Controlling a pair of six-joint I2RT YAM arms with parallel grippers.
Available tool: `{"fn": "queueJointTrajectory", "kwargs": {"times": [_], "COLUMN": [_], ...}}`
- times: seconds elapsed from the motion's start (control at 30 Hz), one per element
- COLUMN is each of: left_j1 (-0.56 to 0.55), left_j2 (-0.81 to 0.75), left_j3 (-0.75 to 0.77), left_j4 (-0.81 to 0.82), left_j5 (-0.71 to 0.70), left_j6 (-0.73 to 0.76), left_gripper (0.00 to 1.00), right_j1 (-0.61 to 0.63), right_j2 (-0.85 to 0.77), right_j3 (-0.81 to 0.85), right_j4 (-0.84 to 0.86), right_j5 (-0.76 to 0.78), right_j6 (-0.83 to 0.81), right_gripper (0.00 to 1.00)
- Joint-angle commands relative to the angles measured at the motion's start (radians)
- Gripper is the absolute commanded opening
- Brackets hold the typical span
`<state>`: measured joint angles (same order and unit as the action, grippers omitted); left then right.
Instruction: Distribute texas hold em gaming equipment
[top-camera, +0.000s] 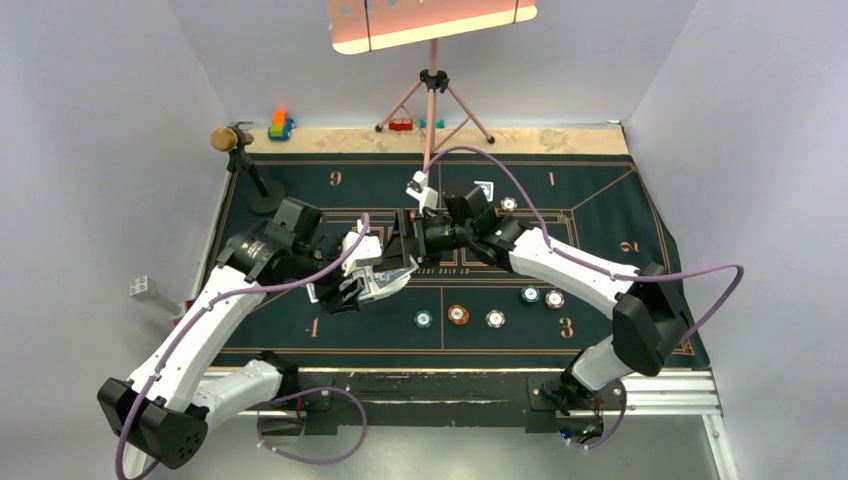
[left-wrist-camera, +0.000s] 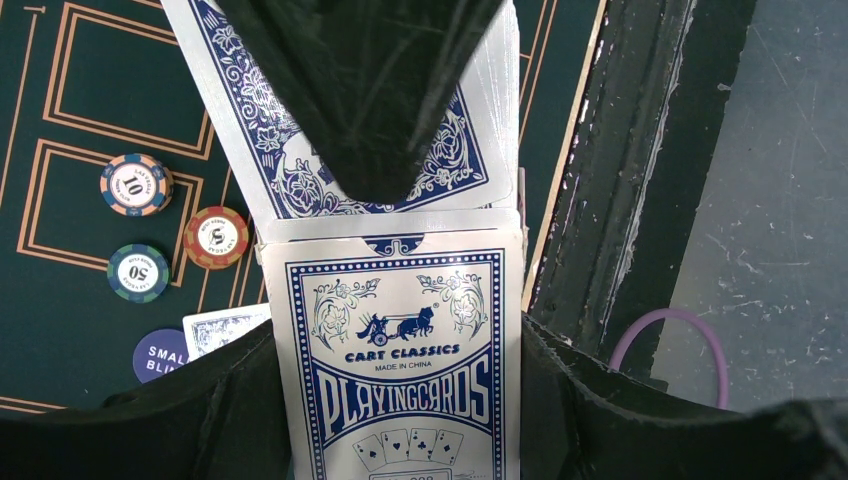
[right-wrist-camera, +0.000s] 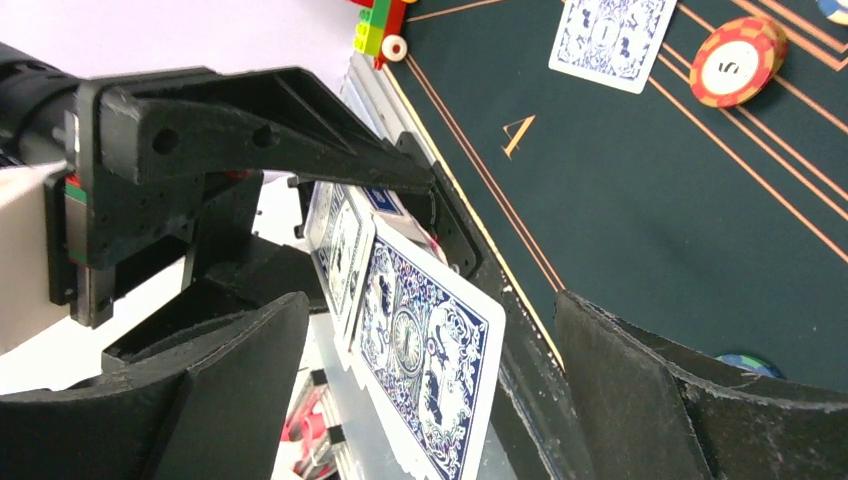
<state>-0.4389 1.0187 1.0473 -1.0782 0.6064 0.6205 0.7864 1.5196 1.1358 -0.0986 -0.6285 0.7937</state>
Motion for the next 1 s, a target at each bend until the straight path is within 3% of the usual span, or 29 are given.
{"fn": "queueJointTrajectory", "kwargs": {"times": [0.0, 0.33, 0.8, 0.97], "left_j1": [0.003, 0.003, 0.003, 0.004], "left_j2": [-0.021, -0.022, -0.035, -0.036], "left_j3": [0.011, 0.019, 0.023, 0.025], "left_j4": [0.027, 0.024, 0.012, 0.007], "left_j5": [0.033, 0.036, 0.043, 0.044], "left_j6": [-0.010, -0.014, -0.011, -0.012], "left_gripper": [0.00, 0.00, 0.00, 0.00], "right_j1": [0.007, 0.004, -0.028, -0.029], "right_j2": [-0.018, -0.041, -0.105, -0.122], "right_j3": [-0.024, -0.038, -0.001, 0.018], "right_j4": [0.050, -0.004, -0.113, -0.152], "right_j5": [-0.021, 0.017, 0.121, 0.165], "right_j6": [0.014, -0.003, -0.056, -0.082], "right_gripper": [0.98, 0.67, 0.59, 0.48]}}
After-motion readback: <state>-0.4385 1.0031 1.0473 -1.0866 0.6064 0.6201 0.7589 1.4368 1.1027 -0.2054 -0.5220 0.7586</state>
